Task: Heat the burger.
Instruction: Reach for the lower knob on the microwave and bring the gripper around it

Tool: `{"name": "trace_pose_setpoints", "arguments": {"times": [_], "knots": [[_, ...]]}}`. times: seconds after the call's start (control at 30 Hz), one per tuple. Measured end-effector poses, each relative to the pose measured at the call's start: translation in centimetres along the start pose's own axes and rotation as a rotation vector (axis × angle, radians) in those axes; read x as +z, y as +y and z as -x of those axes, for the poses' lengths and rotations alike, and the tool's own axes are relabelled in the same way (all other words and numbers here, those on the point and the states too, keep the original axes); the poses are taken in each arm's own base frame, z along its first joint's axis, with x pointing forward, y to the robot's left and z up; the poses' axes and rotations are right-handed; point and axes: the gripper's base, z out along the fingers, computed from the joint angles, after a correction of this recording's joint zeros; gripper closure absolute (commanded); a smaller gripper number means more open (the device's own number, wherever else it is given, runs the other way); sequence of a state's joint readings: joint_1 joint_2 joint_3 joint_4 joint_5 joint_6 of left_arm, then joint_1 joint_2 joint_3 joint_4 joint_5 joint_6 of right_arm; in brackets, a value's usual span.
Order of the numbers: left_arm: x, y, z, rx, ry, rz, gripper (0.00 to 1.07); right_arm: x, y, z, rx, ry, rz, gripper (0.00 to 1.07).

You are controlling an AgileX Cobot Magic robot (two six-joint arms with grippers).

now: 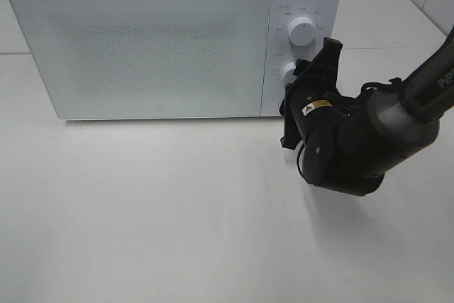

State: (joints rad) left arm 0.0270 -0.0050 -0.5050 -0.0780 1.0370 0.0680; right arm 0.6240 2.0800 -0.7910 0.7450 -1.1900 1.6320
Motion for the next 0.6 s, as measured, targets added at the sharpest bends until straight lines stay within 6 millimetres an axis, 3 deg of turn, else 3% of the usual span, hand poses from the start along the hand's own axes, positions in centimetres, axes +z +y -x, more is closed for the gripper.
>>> {"name": "trace_pose_setpoints", "arguments": {"times": [0.47,0.6], "knots": [[0.00,0.00,0.00,0.000,0.000,0.000,0.17,-0.02,0.00,0.05,-0.069,-0.016,0.001,0.73],[0.00,0.00,0.00,0.000,0.000,0.000,0.17,-0.06,-0.02,0.02,-0.071,-0.018,0.001,0.71]]}}
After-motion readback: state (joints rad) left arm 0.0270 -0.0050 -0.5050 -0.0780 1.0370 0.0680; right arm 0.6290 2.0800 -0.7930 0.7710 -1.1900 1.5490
